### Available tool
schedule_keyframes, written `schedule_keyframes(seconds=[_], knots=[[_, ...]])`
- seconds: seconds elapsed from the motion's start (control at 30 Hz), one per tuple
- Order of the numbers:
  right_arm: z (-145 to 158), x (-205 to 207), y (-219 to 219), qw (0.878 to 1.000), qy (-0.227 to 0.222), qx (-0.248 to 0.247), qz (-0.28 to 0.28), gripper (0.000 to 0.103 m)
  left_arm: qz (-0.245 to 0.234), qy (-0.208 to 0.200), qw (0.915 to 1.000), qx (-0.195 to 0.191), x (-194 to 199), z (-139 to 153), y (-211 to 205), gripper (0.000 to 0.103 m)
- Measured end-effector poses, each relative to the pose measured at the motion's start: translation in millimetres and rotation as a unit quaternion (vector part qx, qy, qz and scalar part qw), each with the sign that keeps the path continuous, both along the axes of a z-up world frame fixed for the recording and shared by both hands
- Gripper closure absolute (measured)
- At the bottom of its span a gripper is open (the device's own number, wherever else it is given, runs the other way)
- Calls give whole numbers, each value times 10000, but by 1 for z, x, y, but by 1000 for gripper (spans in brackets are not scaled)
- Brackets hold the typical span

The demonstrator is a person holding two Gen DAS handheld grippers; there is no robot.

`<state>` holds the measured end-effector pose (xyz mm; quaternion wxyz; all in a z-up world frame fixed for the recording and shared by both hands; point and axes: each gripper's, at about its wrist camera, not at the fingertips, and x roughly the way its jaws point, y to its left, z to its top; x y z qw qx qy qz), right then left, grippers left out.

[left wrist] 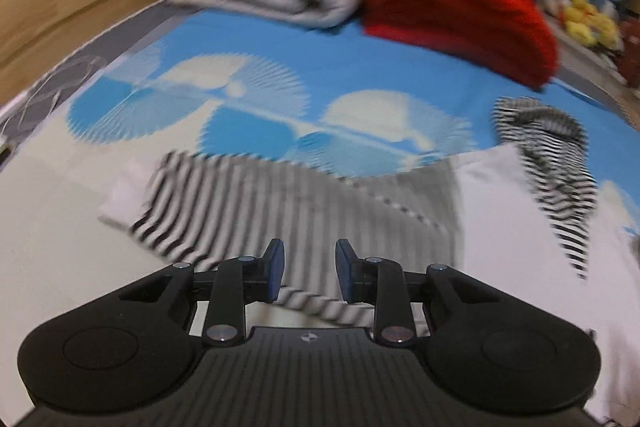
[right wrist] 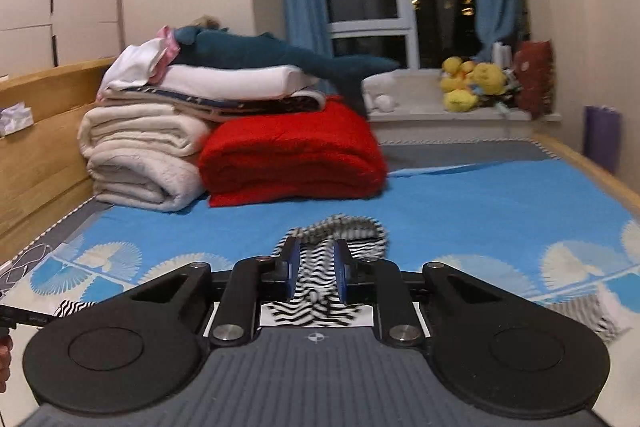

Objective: Fold small clothes

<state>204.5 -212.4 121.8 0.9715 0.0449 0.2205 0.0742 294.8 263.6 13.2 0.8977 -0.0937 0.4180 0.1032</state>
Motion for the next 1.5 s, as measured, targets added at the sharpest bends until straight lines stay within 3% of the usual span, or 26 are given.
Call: schedule_keyframes(seconds=[0.13,0.2,0.43,0.73,0.97,1.03,1.07,1.1,1.27,1.3,1.33,1.43,1.5], knots=[[-41,30,5,9945,1016,-29,-257,84,515,147,9982,-257,1,-23,47,72],[-48,41,0,9916,1258,124,-285,84,738,107,9965,-390,2,-30,69,71],[-64,59,-29,9868,1504,196,-573,83,1617,250,9783,-1272,9,-61,132,70],[-83,68,-57,9733,2019,506,-963,83,2204,351,9606,-1656,11,-89,161,70],[-93,66,-66,9661,2256,631,-1085,83,2268,247,9583,-1723,15,-92,160,71],[-94,65,-67,9656,2275,627,-1094,83,2278,208,9596,-1636,17,-91,158,86],[-93,64,-69,9654,2278,620,-1104,83,2288,203,9605,-1570,18,-89,156,102],[-93,64,-71,9652,2276,622,-1125,83,2277,188,9629,-1438,21,-83,152,102],[-88,63,-87,9632,2250,731,-1275,86,1543,-370,9863,-460,41,-14,91,102],[-87,63,-90,9624,2251,781,-1307,95,1371,-562,9878,-470,42,4,73,103],[-85,63,-94,9609,2250,853,-1369,97,1148,-758,9892,-512,43,24,50,103],[-79,64,-103,9581,2213,1064,-1476,98,132,-1301,9904,-442,39,82,-38,103],[-75,64,-109,9570,2165,1179,-1527,97,-704,-1533,9841,-558,29,111,-106,102]])
